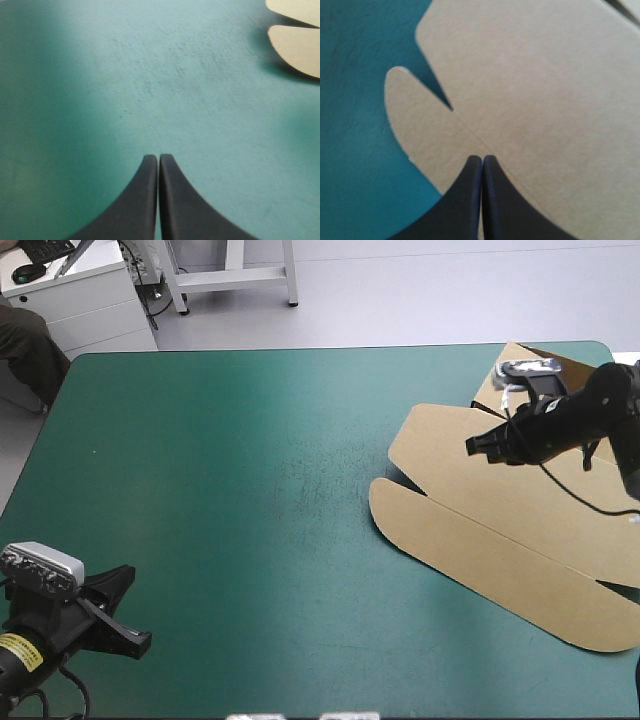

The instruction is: Fold the box

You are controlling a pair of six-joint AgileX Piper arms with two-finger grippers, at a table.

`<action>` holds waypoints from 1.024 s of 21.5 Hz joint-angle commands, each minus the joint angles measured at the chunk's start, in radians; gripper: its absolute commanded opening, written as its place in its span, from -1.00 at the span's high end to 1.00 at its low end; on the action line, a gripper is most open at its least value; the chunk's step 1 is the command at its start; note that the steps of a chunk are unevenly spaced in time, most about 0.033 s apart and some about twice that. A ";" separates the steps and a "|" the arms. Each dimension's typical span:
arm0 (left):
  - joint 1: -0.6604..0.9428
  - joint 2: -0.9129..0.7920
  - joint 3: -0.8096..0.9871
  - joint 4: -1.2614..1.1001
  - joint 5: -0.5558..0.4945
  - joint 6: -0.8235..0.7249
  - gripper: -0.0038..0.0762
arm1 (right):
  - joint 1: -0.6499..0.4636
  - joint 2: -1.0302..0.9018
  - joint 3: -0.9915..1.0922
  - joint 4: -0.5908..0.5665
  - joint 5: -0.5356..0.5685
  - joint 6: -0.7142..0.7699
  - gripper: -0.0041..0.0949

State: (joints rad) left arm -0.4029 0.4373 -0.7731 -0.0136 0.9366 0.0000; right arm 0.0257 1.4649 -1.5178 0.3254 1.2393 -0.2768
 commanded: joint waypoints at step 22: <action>-0.006 -0.355 0.287 0.062 -0.205 -0.044 0.93 | 0.081 -1.004 0.917 -0.039 -0.423 -0.007 0.96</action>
State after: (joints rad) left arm -0.4029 0.0793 -0.4790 0.0586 0.8148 -0.0346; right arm 0.1069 0.5119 -0.6295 0.2736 0.8957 -0.2721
